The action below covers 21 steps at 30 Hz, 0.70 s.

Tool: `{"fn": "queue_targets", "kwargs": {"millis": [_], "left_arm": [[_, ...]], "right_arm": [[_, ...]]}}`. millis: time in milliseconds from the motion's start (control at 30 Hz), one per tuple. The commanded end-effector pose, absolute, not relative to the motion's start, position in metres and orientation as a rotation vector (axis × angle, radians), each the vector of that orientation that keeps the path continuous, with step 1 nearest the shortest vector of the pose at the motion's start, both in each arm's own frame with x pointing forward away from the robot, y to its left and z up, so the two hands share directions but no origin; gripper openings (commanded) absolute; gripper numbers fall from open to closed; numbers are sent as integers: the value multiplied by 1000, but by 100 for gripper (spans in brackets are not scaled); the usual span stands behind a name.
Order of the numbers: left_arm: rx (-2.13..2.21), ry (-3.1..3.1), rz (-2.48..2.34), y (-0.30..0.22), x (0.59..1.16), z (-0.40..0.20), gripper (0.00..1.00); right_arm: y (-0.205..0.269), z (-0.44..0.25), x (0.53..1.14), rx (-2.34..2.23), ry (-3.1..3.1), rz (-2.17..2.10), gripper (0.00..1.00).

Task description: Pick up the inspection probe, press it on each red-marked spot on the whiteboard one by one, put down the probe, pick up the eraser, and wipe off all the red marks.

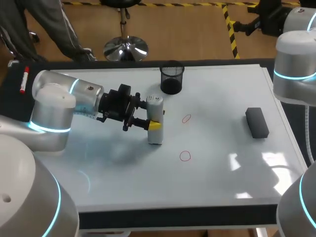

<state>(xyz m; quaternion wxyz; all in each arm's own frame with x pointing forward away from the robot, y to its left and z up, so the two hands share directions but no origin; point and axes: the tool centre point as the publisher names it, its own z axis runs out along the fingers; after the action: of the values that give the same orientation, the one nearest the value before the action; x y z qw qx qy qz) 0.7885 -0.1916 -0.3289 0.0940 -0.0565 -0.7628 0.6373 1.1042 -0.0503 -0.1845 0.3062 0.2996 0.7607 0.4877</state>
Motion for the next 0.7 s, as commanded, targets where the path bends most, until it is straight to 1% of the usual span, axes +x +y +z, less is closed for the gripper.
{"fn": "queue_targets", "kwargs": {"millis": [33, 700], "left_arm": [[-157, -2273, 1898, -189, 785, -338, 0], [-156, -2263, 1897, -191, 785, -338, 0]], "right_arm": [[-50, -184, 1104, 793, 2013, 1291, 100], [-50, -184, 1104, 793, 2013, 1291, 100]]}}
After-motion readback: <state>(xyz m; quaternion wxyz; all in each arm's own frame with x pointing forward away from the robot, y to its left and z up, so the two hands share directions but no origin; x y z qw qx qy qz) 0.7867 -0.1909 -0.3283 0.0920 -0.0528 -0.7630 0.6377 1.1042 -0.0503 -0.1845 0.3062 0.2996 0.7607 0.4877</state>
